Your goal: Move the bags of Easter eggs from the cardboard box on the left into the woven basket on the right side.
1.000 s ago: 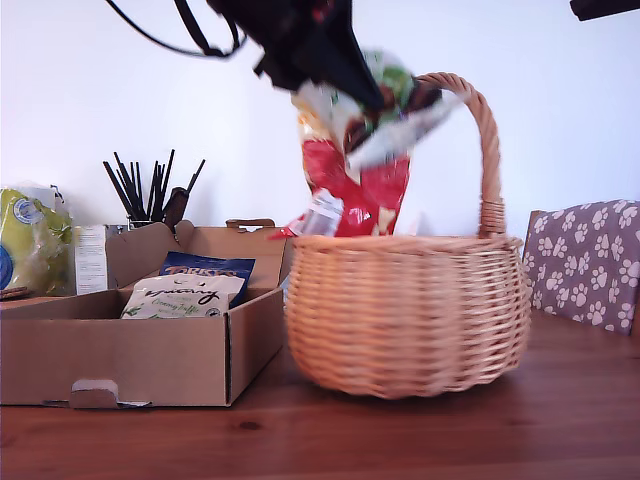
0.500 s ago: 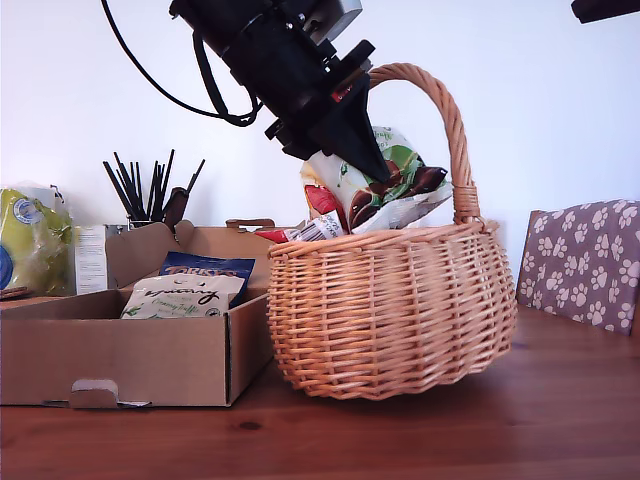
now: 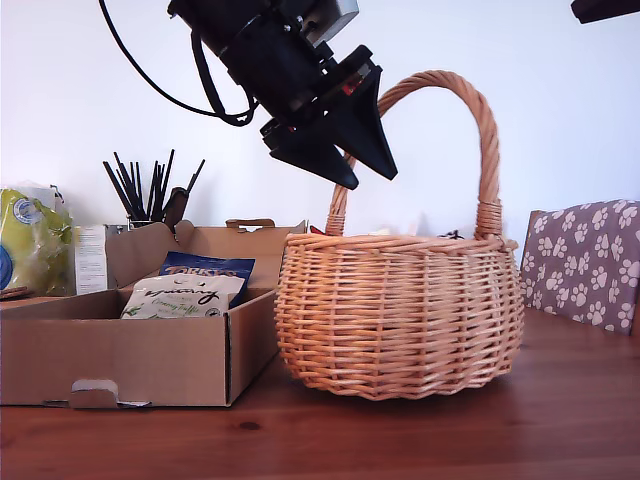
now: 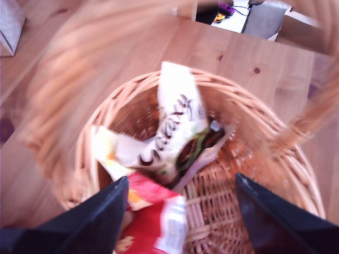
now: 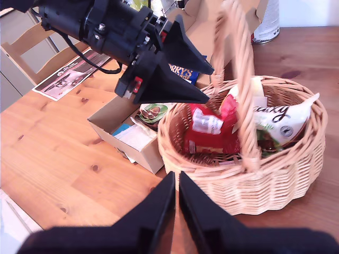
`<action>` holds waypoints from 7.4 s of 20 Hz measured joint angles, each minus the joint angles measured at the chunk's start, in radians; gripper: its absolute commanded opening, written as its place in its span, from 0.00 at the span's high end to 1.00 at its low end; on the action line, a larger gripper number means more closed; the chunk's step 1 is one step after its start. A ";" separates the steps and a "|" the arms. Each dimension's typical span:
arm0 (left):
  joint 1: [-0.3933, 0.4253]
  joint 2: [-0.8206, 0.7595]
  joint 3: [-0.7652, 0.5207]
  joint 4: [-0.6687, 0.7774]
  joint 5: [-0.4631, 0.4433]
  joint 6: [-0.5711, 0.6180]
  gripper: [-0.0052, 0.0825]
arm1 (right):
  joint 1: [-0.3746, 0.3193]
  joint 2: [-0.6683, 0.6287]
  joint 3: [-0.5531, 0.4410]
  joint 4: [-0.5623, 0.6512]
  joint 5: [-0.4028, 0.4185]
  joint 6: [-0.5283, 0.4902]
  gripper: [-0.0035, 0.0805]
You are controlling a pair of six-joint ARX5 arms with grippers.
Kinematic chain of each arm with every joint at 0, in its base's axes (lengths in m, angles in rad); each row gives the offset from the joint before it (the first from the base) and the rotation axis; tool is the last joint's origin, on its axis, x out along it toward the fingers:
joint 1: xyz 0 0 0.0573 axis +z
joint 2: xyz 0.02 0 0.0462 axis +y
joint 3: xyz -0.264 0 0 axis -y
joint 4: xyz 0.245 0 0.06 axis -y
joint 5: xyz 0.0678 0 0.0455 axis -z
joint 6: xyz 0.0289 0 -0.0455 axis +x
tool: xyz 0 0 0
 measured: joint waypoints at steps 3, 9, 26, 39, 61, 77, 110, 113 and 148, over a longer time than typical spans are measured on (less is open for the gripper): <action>0.000 -0.048 0.000 -0.076 -0.032 0.000 0.80 | 0.000 0.000 0.000 -0.002 0.000 0.000 0.97; 0.040 -0.157 0.000 -0.228 -0.108 0.002 0.97 | 0.000 0.000 0.000 -0.003 0.000 -0.060 0.97; 0.479 -0.442 -0.568 0.232 0.029 0.041 0.85 | 0.252 0.209 0.002 0.144 0.063 -0.158 0.97; 0.478 -0.146 -0.566 0.390 -0.092 -0.065 0.08 | 0.274 0.245 0.002 0.232 0.072 -0.158 0.97; 0.425 -0.010 -0.526 0.428 -0.181 -0.208 0.65 | 0.274 0.245 0.002 0.254 0.072 -0.157 0.97; 0.426 -0.353 -0.529 0.231 -0.126 -0.230 0.78 | 0.274 0.245 0.002 0.253 0.080 -0.157 0.97; -0.092 -0.079 -0.529 0.800 -0.128 -0.470 0.66 | 0.234 0.031 0.002 -0.037 0.335 -0.081 0.97; -0.091 -0.079 -0.529 0.774 -0.127 -0.470 0.30 | 0.234 0.031 0.002 -0.037 0.335 -0.081 0.97; 0.494 -0.303 -0.470 0.269 0.046 0.182 0.29 | 0.234 0.031 0.002 -0.035 0.327 -0.081 0.97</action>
